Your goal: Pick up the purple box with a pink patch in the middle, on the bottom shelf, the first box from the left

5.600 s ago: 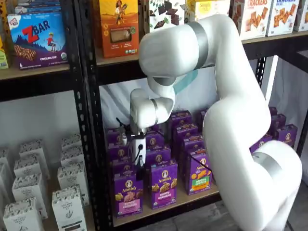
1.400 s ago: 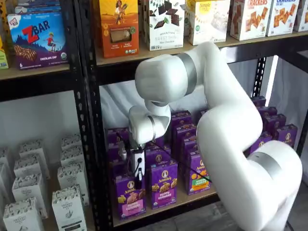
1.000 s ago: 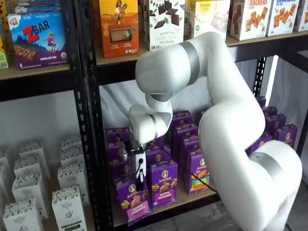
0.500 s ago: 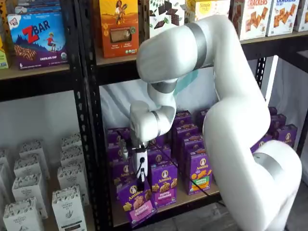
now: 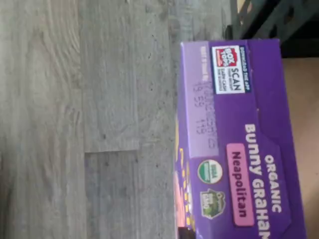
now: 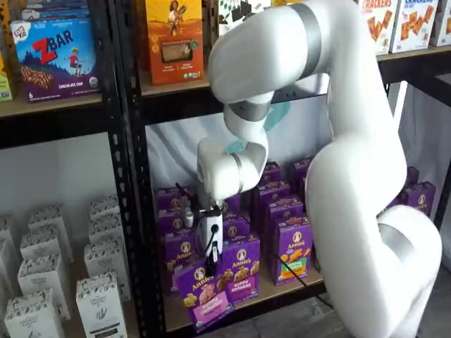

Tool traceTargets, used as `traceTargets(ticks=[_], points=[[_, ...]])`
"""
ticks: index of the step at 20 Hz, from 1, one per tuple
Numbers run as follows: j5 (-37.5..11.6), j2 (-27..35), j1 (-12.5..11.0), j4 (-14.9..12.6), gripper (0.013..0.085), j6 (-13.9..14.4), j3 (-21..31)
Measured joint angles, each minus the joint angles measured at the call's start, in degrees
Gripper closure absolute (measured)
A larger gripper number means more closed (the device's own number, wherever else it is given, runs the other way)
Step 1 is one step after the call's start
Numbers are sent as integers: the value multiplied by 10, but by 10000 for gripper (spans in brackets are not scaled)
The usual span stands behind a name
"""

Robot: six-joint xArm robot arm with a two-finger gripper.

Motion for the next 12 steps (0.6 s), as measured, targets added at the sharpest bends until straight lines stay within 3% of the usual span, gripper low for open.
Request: traceTargets(ticks=[6,12], points=[[3,-49,1,-11,650,11,49],[34,-108,3,-1,650,5,97]])
